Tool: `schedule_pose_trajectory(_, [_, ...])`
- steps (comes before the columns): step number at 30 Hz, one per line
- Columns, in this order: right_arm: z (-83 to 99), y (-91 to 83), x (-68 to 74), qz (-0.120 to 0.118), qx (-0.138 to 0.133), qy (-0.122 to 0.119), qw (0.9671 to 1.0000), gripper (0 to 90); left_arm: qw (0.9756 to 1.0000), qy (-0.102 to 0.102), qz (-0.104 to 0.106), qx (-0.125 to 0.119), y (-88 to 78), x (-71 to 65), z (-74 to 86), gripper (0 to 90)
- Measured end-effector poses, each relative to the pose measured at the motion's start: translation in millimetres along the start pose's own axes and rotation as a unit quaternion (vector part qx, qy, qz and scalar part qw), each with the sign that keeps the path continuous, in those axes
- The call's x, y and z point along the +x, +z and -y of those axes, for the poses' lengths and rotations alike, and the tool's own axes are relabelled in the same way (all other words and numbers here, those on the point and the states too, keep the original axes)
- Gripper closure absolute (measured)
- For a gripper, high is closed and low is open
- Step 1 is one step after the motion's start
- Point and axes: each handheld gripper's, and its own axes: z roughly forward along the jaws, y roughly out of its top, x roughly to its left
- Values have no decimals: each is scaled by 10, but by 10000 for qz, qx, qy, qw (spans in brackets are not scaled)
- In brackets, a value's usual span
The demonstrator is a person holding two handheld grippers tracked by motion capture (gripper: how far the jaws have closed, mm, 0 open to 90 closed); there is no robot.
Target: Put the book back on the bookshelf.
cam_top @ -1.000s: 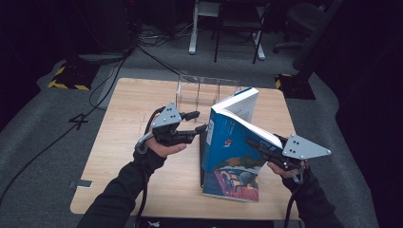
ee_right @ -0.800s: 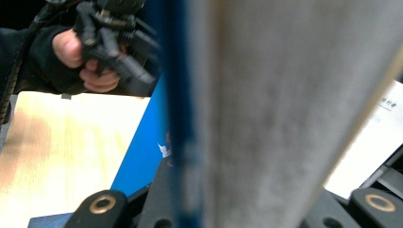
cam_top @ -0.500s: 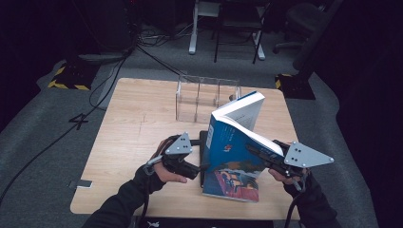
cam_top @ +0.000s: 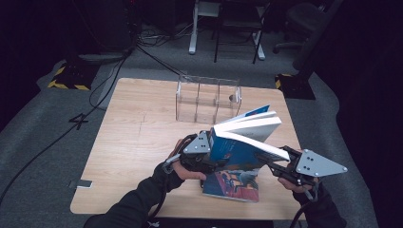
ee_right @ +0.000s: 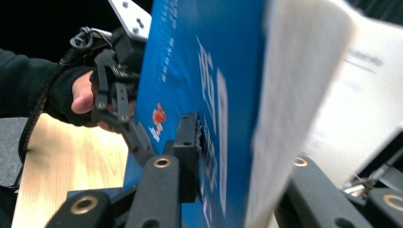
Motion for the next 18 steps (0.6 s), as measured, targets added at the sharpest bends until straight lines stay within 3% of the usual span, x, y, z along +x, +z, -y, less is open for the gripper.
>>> schedule_pose_trajectory(3, [40, -32, -2, 102, 42, 71, 9999, 683, 9999, 102, 34, -80, 0, -17, -46, 469])
schedule_pose_trajectory(5, [72, -75, -7, 316, 80, 85, 9994, 642, 9997, 205, 52, -130, 2, -45, -103, 513])
schedule_pose_trajectory(7, [80, -85, -11, 332, 74, 97, 9994, 630, 9995, 312, 18, -83, 0, -53, -124, 530])
schedule_pose_trajectory(8, [92, -99, -16, 461, 103, 107, 9988, 609, 9994, 346, 5, -43, -2, -54, -134, 550])
schedule_pose_trajectory(11, [142, -163, -73, 753, 136, 190, 9969, 571, 9995, 312, -8, -56, -2, -44, -133, 573])
schedule_pose_trajectory(15, [231, -193, -202, 1116, 135, 601, 9918, 455, 9996, 262, -4, -72, -13, -4, -122, 589])
schedule_pose_trajectory(16, [273, -142, -256, 1040, 209, 716, 9918, 418, 9997, 200, 14, -106, -10, 7, -115, 590])
schedule_pose_trajectory(18, [295, -101, -274, 996, 302, 697, 9921, 392, 9998, 181, 15, -101, -11, 13, -114, 590])
